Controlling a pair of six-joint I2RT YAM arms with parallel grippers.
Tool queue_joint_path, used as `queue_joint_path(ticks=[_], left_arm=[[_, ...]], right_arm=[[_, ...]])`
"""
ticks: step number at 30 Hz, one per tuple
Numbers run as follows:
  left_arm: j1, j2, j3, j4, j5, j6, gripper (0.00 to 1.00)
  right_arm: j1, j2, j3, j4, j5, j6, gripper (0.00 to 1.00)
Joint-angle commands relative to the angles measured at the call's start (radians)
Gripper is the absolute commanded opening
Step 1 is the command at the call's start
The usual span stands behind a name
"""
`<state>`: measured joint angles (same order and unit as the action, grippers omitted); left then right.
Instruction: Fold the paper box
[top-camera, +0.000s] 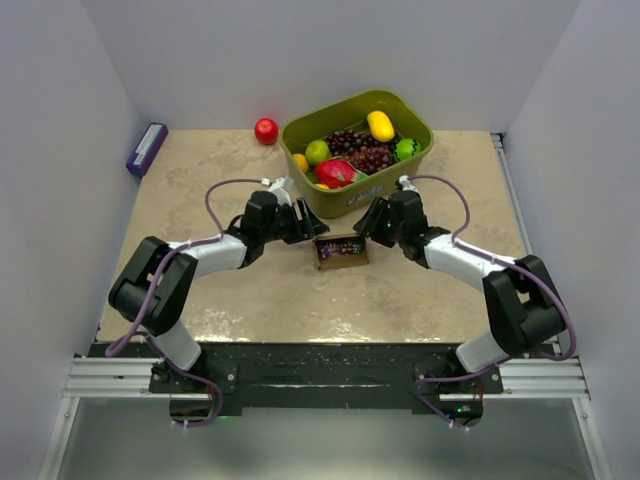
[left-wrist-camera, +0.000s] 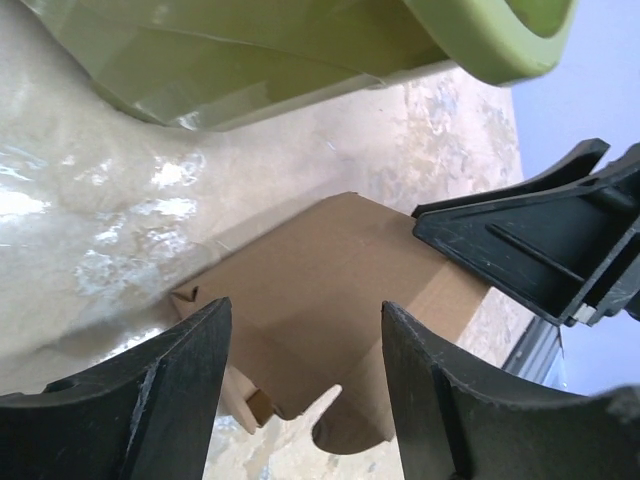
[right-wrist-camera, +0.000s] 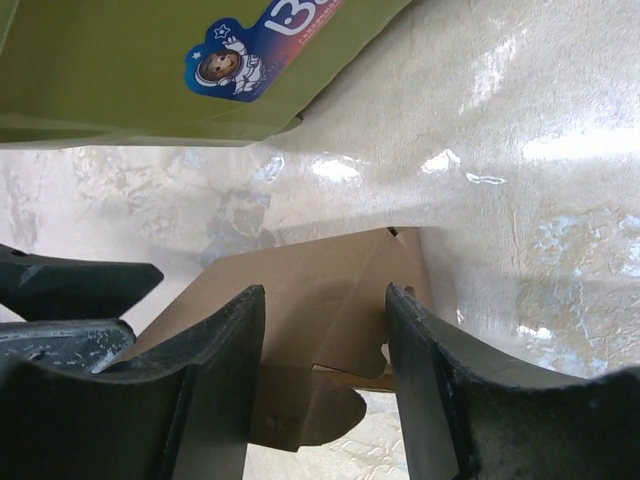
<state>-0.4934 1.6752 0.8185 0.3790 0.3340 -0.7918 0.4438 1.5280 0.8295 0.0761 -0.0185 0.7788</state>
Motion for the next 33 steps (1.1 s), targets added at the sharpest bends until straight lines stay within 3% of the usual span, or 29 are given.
queue_joint_path(ticks=[1, 11, 18, 25, 33], left_arm=[[-0.022, -0.035, -0.012, 0.081, 0.045, -0.044, 0.66], [-0.053, 0.004, 0.027, 0.095, 0.004, -0.02, 0.66], [-0.051, -0.124, 0.07, -0.097, -0.215, 0.167, 0.69], [-0.05, -0.342, -0.132, -0.065, -0.283, 0.36, 0.71], [-0.053, -0.385, -0.262, 0.006, -0.172, 0.486, 0.69]], right_arm=[[0.007, -0.039, -0.023, 0.044, 0.003, 0.036, 0.53], [0.039, -0.051, -0.069, 0.093, 0.015, 0.106, 0.49], [0.039, -0.101, -0.092, 0.08, 0.057, 0.114, 0.49], [0.038, -0.16, -0.041, 0.022, 0.112, -0.068, 0.76], [0.039, -0.325, -0.174, 0.083, 0.1, -0.311, 0.78]])
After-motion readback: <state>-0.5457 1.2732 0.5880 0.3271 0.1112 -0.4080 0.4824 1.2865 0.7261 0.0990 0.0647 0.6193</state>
